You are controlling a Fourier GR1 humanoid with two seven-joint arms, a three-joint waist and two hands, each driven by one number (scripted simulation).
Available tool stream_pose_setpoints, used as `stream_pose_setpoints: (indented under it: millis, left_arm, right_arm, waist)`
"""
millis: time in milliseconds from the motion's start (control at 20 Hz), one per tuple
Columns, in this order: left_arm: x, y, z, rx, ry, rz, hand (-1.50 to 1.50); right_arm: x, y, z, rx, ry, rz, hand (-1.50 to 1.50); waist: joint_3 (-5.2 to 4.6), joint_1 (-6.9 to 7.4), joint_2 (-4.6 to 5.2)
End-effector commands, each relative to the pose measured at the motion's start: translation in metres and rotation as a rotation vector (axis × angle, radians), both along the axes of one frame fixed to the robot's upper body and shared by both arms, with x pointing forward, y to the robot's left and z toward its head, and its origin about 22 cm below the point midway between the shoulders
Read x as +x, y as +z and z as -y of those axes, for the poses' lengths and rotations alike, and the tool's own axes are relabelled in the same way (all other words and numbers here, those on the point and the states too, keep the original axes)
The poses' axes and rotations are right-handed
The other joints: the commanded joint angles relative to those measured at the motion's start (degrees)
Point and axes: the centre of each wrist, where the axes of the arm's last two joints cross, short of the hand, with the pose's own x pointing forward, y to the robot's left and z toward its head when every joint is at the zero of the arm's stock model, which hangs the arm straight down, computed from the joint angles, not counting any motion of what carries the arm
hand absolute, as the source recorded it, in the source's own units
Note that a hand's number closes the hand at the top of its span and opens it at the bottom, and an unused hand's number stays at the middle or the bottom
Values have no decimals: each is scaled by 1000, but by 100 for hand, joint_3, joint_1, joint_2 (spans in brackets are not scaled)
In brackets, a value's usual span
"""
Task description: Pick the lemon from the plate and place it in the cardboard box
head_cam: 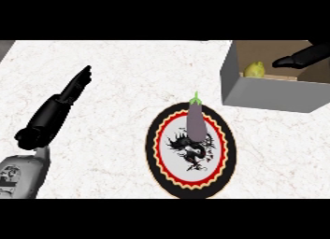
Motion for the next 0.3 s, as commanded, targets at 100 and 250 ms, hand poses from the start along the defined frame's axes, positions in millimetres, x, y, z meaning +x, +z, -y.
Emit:
stream_pose_setpoints:
  millis: [100,250]
  left_arm:
    - [-5,-1,9,-9,-42,7,0]
    - [3,-3,11,-10,-33,2,0]
  right_arm:
    - [-3,16,40,333,-58,-145,-150]
    - [-8,21,56,372,-123,-132,-150]
  waist:
    - [0,124,53]
    - [4,166,126]
